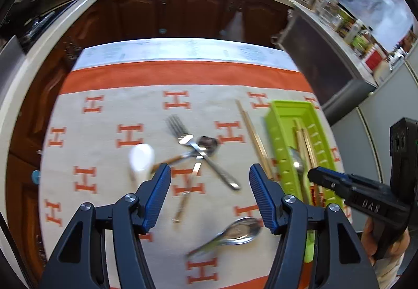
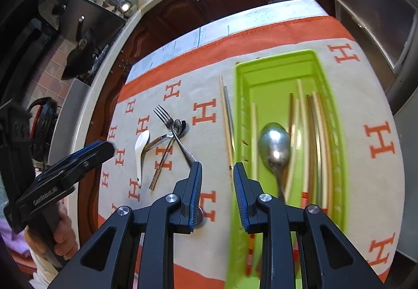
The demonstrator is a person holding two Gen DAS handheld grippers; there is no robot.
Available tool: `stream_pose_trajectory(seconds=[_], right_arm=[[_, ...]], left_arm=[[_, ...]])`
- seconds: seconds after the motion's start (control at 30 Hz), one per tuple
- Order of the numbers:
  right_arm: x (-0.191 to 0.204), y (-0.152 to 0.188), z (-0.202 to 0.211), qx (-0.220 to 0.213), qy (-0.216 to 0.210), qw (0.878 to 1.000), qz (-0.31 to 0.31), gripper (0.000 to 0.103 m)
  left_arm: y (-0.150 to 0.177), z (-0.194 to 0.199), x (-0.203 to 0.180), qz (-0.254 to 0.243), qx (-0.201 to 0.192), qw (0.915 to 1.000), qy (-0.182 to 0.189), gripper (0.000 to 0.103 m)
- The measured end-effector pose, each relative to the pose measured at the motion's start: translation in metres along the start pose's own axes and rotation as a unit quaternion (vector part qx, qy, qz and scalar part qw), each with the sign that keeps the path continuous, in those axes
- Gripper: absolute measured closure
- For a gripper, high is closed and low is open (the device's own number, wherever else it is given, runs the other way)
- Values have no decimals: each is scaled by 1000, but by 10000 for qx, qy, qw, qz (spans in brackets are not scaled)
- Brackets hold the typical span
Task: Organize utensils
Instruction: 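Carry the silver spoon into the green tray and open the left tool, then grasp a plain wooden chopstick and a silver chopstick together with the right tool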
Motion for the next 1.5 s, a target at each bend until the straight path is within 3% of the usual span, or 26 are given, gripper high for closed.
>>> stream_pose_trajectory(seconds=[0.23,0.5,0.87,1.03,1.2,1.4,1.5], right_arm=[[34,-29,-35,412,365,9983,170,77],[49,-47,-83,997,1216,9875,142,77],[51,-56,-136,1497,2392,9594,-27,77],[56,-60,-153,1527,2990,9419,27,77],[58,-69,-160,1645,3069,9373,-119,77],[50,-85,-168,1922,2464,9490,-426,79],[52,-86,-169,1890,2414,9514,-300,81]], left_arm=[[5,-6,37,336,125,9992,-177,42],[16,-25,65,559,346,9978,-104,42],[33,-48,78,634,551,9962,251,42],[36,-50,81,601,560,9960,344,42],[39,-54,87,689,594,9947,470,42],[44,-59,89,713,670,9935,582,42],[46,-61,88,699,708,9933,595,42]])
Point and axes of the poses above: each gripper's, at about its wrist camera, not at the fingertips, and z roughly against the way its jaws point, x to its left, y to its underside, the point moved 1 cm from there along -z, roughly the way its jaws point, and after that the axes turned 2 degrees about x, right-handed, at the moved point
